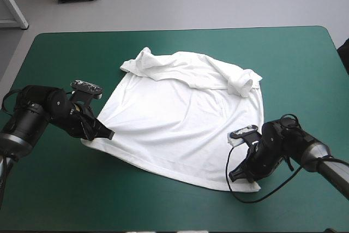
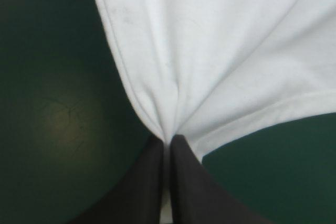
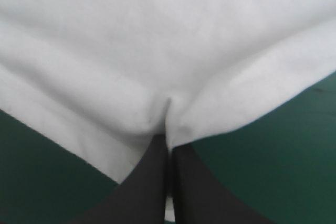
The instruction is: Fold the cloth
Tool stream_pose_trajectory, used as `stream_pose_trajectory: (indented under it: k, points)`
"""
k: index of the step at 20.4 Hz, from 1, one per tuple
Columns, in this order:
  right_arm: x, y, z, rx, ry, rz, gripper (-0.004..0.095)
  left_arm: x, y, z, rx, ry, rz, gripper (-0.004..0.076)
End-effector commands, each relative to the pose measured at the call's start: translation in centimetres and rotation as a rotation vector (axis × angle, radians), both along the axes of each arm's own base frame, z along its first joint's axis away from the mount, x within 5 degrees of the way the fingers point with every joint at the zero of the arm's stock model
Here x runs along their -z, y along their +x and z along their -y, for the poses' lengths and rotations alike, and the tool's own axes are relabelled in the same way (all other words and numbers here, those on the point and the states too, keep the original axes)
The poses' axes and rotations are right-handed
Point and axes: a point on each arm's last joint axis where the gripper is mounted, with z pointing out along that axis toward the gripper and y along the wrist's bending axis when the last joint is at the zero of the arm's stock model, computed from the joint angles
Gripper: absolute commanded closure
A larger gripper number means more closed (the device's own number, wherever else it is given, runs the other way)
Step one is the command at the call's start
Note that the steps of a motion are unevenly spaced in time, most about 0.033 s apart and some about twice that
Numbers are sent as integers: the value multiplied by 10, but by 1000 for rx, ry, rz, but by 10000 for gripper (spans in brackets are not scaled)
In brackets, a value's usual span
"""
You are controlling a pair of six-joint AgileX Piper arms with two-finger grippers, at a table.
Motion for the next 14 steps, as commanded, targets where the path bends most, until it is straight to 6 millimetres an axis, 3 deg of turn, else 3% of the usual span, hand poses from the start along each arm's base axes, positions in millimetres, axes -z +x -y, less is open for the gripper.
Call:
stream_pose_trajectory:
  k: [1,2,3,4,8,13,14]
  points:
    - [-50,6,4,6,0,156,915,-23,-9,0,11,-36,80,746]
    - [-80,8,7,15,-13,227,915,-31,-12,1,19,-51,103,746]
    - [-95,9,9,19,-18,267,915,-37,-13,1,21,-55,117,746]
    - [-125,8,11,26,-6,329,914,-54,-15,0,26,-67,166,746]
    - [-213,0,16,56,115,605,915,-113,-26,-1,41,-113,357,746]
    - [-320,-34,36,84,249,983,915,-203,-57,3,132,-263,686,746]
    - [-330,-40,40,94,253,1029,915,-213,-62,3,148,-277,735,746]
